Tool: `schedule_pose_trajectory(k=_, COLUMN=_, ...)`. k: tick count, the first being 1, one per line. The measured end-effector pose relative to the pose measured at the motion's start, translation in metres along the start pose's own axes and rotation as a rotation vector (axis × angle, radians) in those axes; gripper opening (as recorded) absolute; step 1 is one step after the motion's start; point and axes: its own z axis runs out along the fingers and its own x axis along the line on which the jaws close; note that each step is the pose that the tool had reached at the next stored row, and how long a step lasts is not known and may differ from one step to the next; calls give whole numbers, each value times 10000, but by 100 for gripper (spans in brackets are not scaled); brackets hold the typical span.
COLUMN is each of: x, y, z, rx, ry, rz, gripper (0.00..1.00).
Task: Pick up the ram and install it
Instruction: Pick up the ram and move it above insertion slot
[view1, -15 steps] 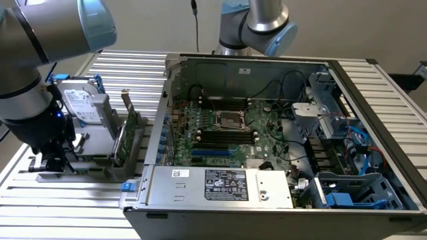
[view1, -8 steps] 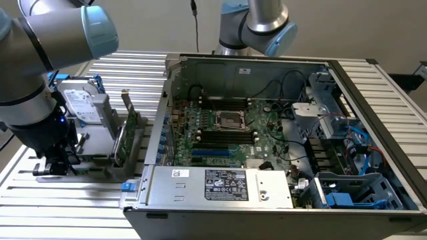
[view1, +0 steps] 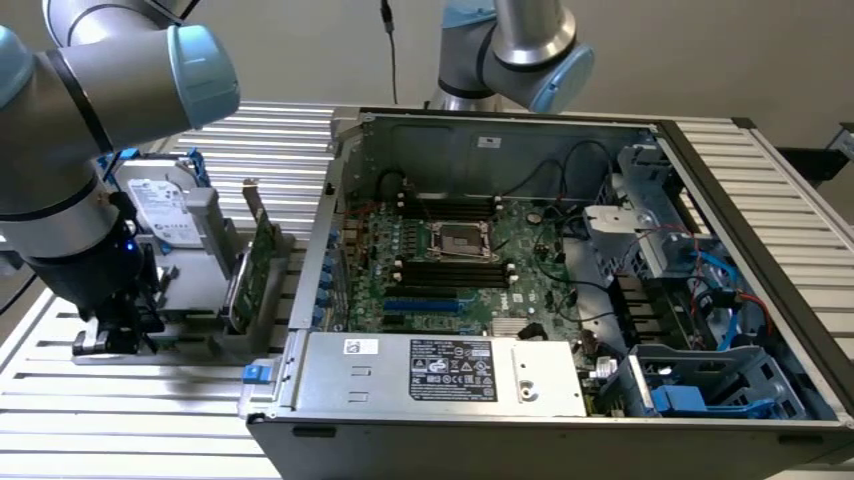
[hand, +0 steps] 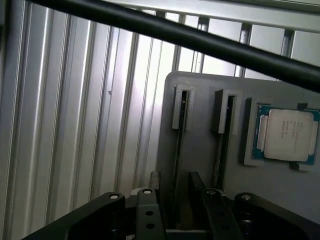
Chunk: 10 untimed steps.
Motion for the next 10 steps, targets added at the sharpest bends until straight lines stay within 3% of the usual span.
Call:
schedule_pose_trajectory(k=6, x=-1, y=1, z=2, rx=-17, ry=-19, rz=446, gripper=36)
schedule_pose_trajectory(k=10, x=-1, y=0, z=3, rx=-17, ry=-21, rz=468, gripper=36)
